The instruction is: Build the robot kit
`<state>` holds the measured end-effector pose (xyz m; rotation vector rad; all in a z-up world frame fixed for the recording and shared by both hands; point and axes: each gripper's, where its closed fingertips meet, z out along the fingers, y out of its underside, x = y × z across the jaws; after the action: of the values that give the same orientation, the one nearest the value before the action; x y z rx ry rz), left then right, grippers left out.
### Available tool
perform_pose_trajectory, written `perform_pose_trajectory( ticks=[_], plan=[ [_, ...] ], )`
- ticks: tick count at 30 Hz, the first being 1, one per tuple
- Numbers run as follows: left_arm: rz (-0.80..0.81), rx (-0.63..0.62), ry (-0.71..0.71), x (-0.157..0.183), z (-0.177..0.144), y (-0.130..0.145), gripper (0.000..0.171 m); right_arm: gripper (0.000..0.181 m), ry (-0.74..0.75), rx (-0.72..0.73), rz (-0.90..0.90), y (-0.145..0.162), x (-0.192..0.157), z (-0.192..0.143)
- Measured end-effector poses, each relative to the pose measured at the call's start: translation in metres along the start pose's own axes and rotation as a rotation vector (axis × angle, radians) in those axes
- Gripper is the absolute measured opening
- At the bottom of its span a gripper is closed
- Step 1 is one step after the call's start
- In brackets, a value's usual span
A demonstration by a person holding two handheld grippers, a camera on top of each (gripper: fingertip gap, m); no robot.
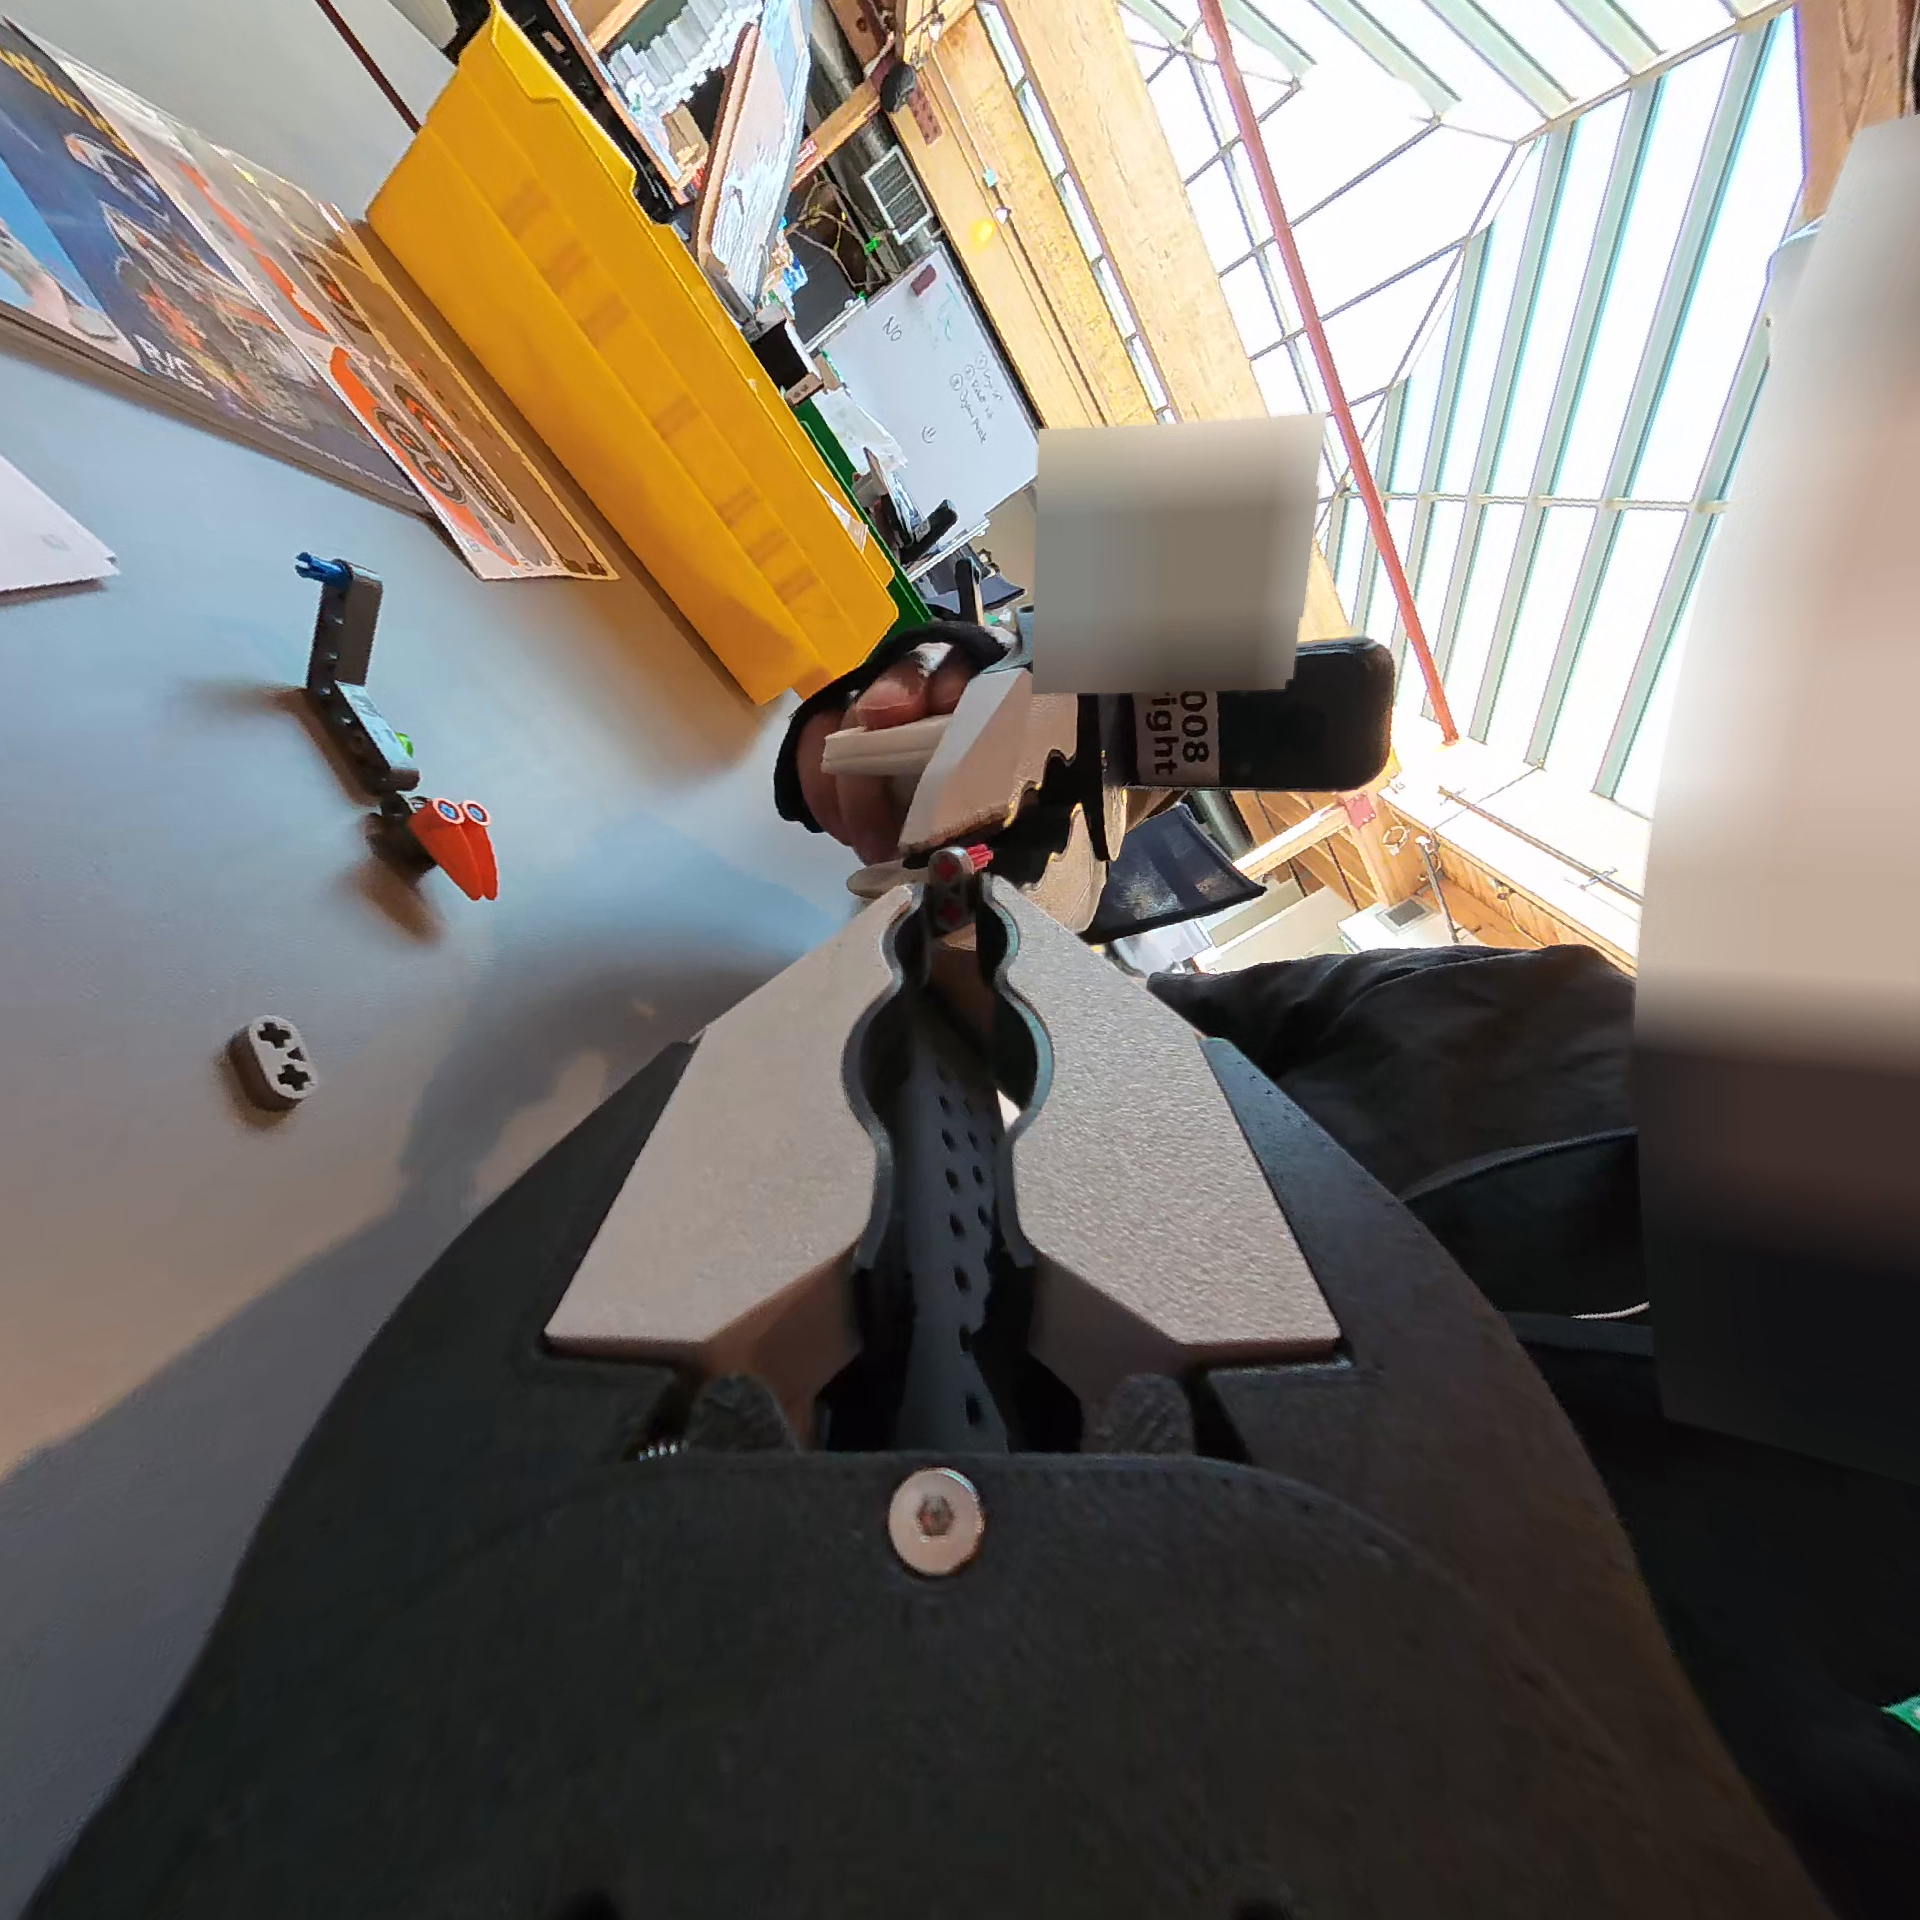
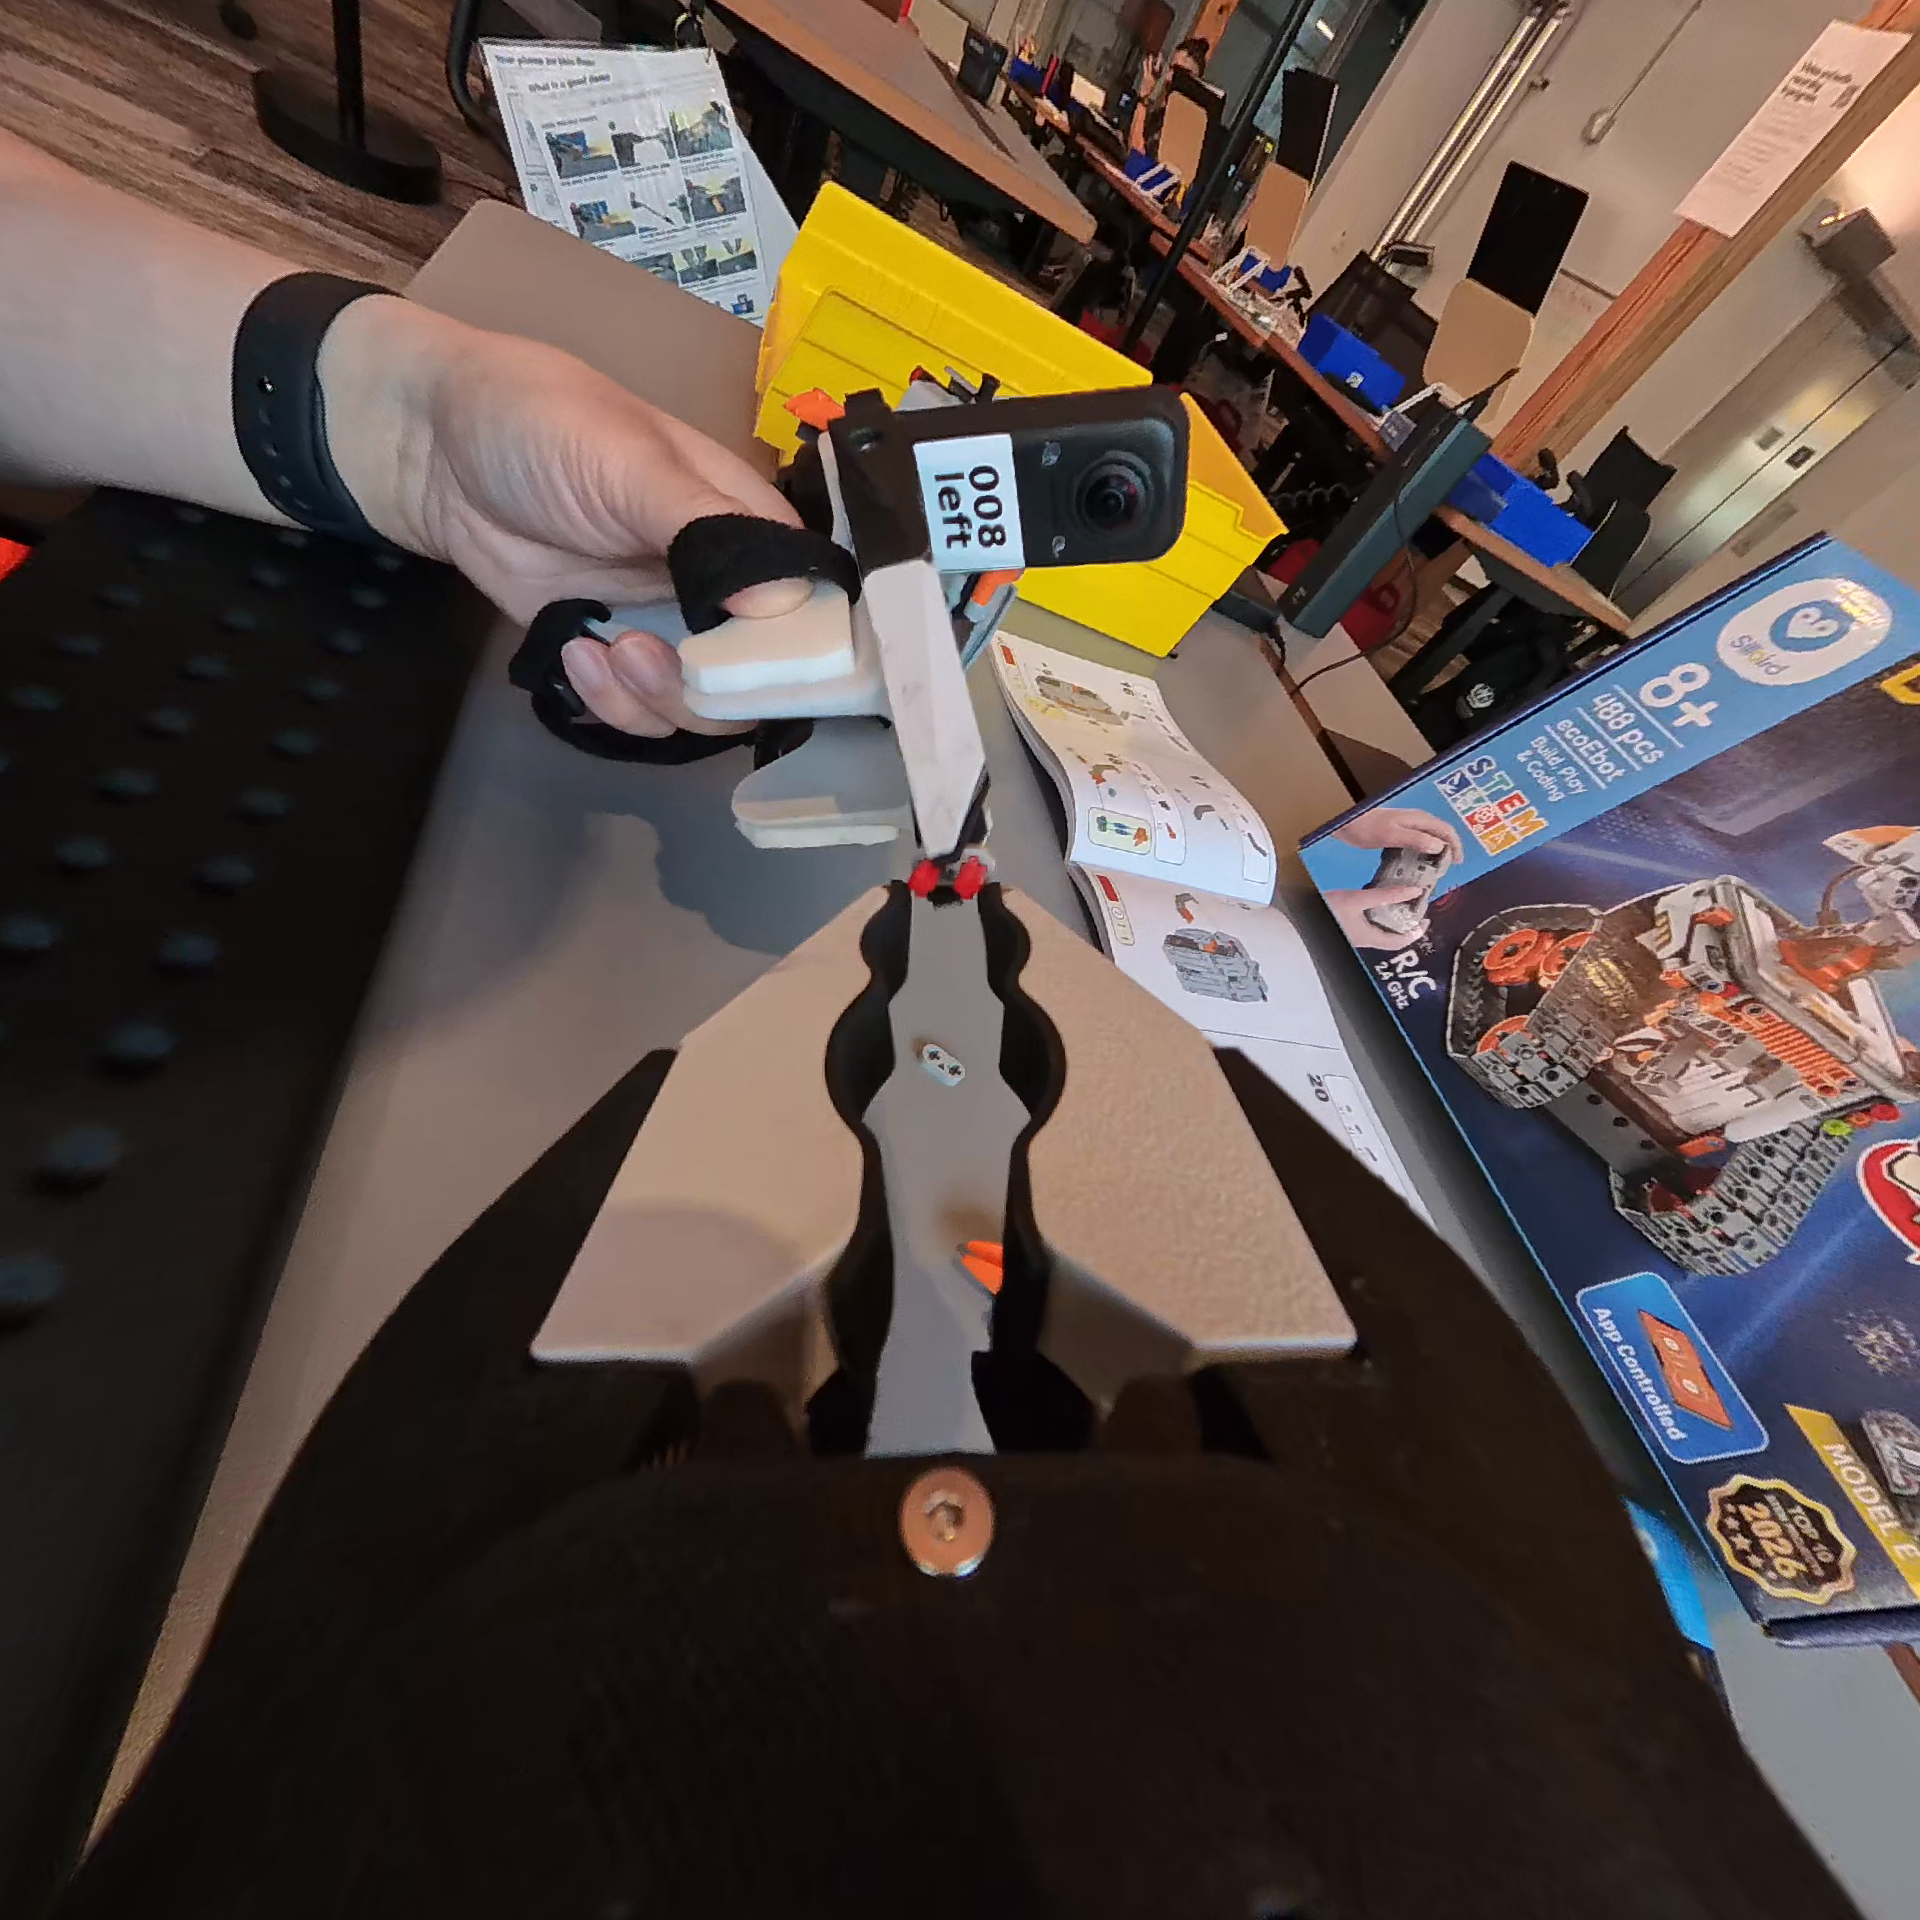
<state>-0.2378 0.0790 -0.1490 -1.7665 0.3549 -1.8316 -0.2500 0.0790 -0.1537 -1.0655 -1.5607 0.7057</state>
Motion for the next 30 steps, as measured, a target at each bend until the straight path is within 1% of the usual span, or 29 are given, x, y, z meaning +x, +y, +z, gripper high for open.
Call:
perform_pose_trajectory(
  ticks=[3, 5, 7, 9, 12, 17, 22, 26, 29, 30],
  plan=[
    [-0.001, -0.003, -0.009, -0.0016, -0.0003, 0.0004, 0.006, 0.024, 0.003, 0.009, 0.024, -0.0005, 0.0015, 0.0007],
    [-0.007, -0.001, -0.009, -0.0023, -0.0003, 0.0006, 0.006, 0.026, -0.008, 0.000, 0.047, 0.0018, 0.0009, 0.0017],
    [-0.008, -0.004, -0.013, -0.0031, -0.0001, 0.0010, 0.006, 0.023, -0.019, 0.000, 0.050, 0.0018, -0.0008, 0.0021],
    [-0.004, -0.012, -0.019, -0.0039, 0.0003, 0.0023, 0.006, 0.014, -0.020, -0.007, 0.057, 0.0025, -0.0010, 0.0024],
    [-0.010, -0.010, -0.021, -0.0048, 0.0001, 0.0022, 0.005, 0.013, -0.034, -0.003, 0.100, 0.0031, -0.0006, 0.0030],
    [-0.015, -0.003, -0.009, -0.0032, 0.0002, 0.0011, 0.006, 0.013, -0.022, 0.001, 0.085, 0.0013, 0.0002, 0.0024],
    [0.024, -0.005, -0.013, -0.0004, 0.0014, 0.0003, 0.006, 0.013, -0.020, 0.016, 0.084, -0.0010, 0.0011, 0.0005],
    [0.011, -0.003, -0.022, -0.0031, 0.0003, 0.0005, 0.006, 0.022, 0.001, 0.019, 0.064, -0.0022, 0.0026, 0.0011],
    [0.019, -0.012, -0.027, -0.0033, 0.0013, 0.0019, 0.006, 0.020, 0.006, 0.014, 0.047, -0.0024, 0.0022, 0.0009],
    [0.025, -0.017, -0.033, -0.0039, 0.0016, 0.0025, 0.006, 0.016, -0.001, 0.014, 0.042, -0.0024, 0.0007, 0.0008]
  ],
)
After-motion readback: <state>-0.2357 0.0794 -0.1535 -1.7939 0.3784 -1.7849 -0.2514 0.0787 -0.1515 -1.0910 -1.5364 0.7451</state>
